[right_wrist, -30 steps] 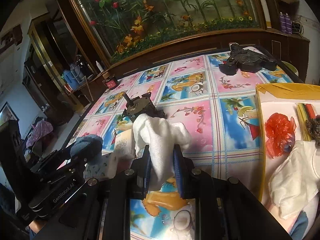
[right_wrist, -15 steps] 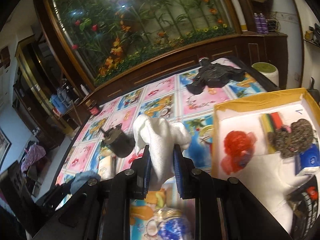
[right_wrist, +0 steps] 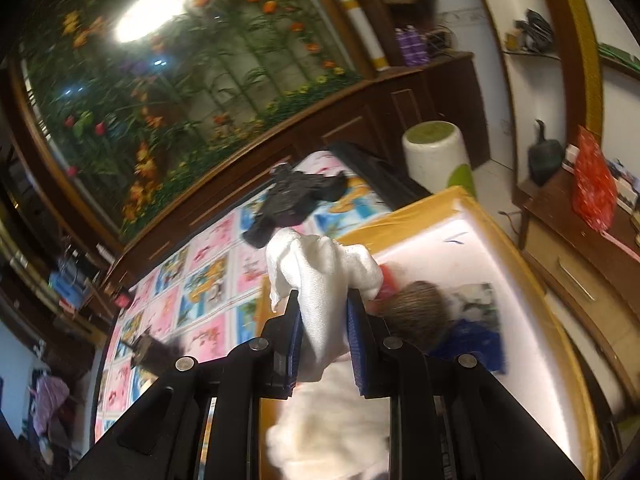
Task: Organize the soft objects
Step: 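Carry the blue cloth and white cloth with both tools over the white box, then lower both cloths into the box and open both tools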
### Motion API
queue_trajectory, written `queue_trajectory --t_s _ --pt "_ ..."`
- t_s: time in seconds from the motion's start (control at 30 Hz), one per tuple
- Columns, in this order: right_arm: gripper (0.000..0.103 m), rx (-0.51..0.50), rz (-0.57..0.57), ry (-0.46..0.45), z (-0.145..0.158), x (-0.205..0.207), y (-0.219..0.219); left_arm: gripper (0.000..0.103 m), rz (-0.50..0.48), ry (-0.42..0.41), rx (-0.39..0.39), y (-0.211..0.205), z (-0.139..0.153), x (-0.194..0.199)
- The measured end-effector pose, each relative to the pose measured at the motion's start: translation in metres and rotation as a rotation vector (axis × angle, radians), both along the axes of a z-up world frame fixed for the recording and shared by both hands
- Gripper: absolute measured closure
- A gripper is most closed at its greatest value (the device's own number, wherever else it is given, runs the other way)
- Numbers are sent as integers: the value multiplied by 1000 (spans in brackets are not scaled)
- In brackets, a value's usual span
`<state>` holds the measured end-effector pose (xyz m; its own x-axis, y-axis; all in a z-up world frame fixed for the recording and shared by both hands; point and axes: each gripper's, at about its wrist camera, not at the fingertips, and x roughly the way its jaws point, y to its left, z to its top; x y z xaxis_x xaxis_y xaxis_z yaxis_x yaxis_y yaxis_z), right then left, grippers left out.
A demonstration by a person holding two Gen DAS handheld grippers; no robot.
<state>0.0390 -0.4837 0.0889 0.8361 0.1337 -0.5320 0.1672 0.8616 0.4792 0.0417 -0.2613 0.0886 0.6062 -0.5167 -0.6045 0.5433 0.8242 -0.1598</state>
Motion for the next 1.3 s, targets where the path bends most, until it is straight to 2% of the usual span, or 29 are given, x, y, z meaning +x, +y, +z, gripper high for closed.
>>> queue_trajectory --t_s 0.1,0.33,0.6,0.77,0.87,0.93,1.13,1.3 --pt "82 -8 -67 24 2 -8 -17 62 -44 11 18 -19 -5 -8" --pt "80 -45 -159 105 2 -18 -19 62 -85 10 67 -36 -20 -19" --pt "80 -71 -152 163 12 3 6 61 -95 15 66 -38 -26 -20" --pt "78 -67 -151 168 17 15 1 59 -95 5 58 -38 -26 -20" --pt "72 -66 -151 166 16 16 -3 57 -94 10 46 -37 -27 -20" --pt "61 -55 -154 158 12 18 -12 55 -96 16 38 -36 -27 -19" --pt "53 -64 -172 111 8 6 -18 52 -101 18 12 -33 -23 -21" --pt "48 -84 -204 68 8 -9 -15 50 -99 -19 -31 -27 -14 -24"
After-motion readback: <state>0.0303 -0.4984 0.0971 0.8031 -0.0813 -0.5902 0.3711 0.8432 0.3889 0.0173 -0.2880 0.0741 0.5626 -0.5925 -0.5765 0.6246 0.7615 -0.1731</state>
